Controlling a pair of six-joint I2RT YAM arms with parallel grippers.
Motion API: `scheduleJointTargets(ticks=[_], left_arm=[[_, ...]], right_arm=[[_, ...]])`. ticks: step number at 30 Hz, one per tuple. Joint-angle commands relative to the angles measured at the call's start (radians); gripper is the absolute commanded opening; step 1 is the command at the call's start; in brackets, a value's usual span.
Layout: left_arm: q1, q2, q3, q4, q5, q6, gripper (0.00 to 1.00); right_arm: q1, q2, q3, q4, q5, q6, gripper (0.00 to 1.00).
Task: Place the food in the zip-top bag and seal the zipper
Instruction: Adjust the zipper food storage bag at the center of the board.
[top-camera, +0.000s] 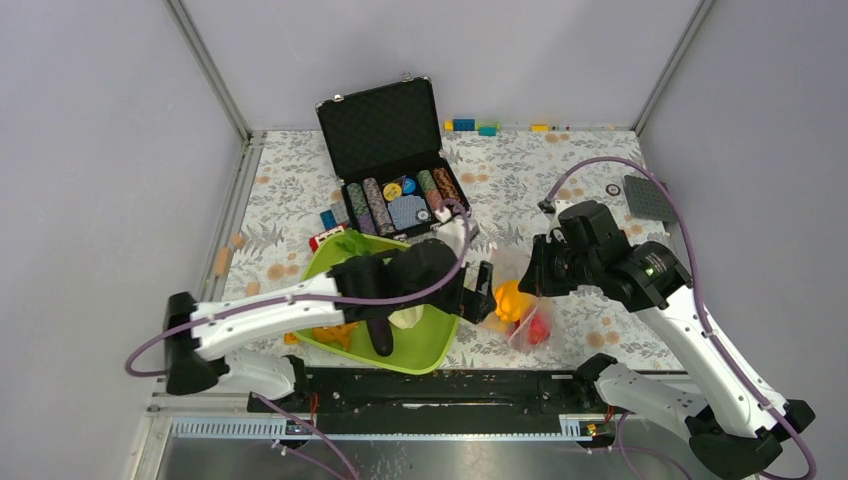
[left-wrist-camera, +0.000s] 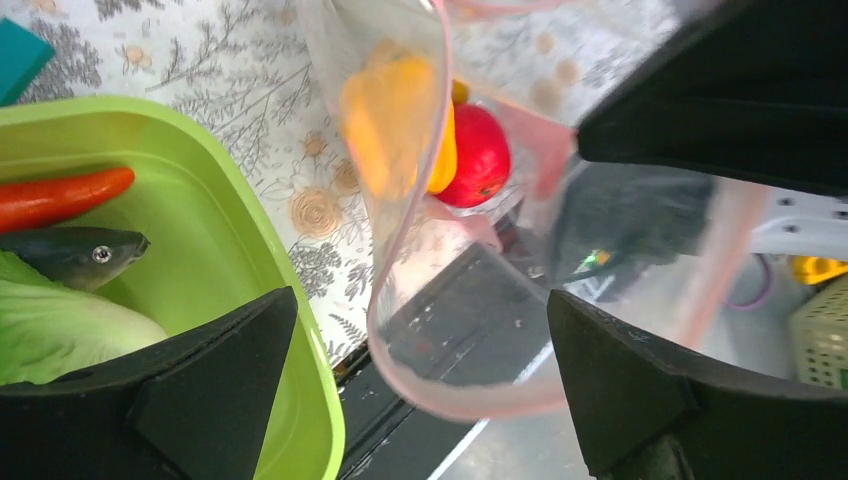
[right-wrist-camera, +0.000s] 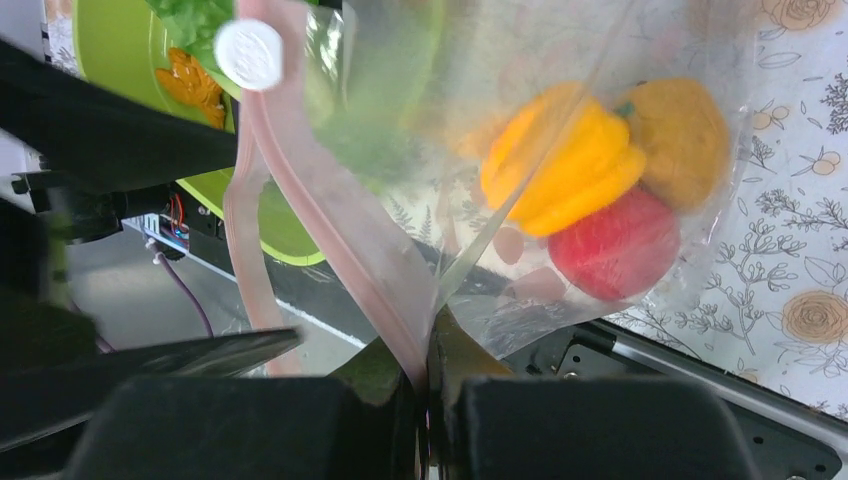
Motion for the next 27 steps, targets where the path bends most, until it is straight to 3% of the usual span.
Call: scheduleJointTargets(ticks=[1, 3, 7, 11, 16, 27], left_arm=[[-0.001, 0.093, 0.109, -0.026, -0.036, 0.007, 0.97], [-0.001, 0.134, 0.149, -0.057, -0.065, 0.005, 0.8], [-0.002, 0.158, 0.194, -0.068, -0.085, 0.014, 0.32], [-0.001, 0.163, 0.228, -0.07, -0.173, 0.038, 0.01], [0.027, 0.258, 0.349, -0.07, -0.242, 0.106, 0.0], [0.125, 0.448, 0.529, 0.01, -0.163, 0.184, 0.0]], right_arm=[[-0.002, 0.002, 0.06, -0.038, -0.02, -0.01, 0.03], [-0.002, 0.001, 0.074, -0.05, -0.007, -0.02, 0.04], [-0.002, 0.005, 0.097, -0.088, 0.084, -0.038, 0.05], [-0.002, 0.008, 0.12, -0.147, 0.292, -0.056, 0.05], [-0.002, 0.008, 0.177, -0.209, 0.456, -0.062, 0.06], [-0.002, 0.032, 0.172, -0.206, 0.453, -0.038, 0.09]])
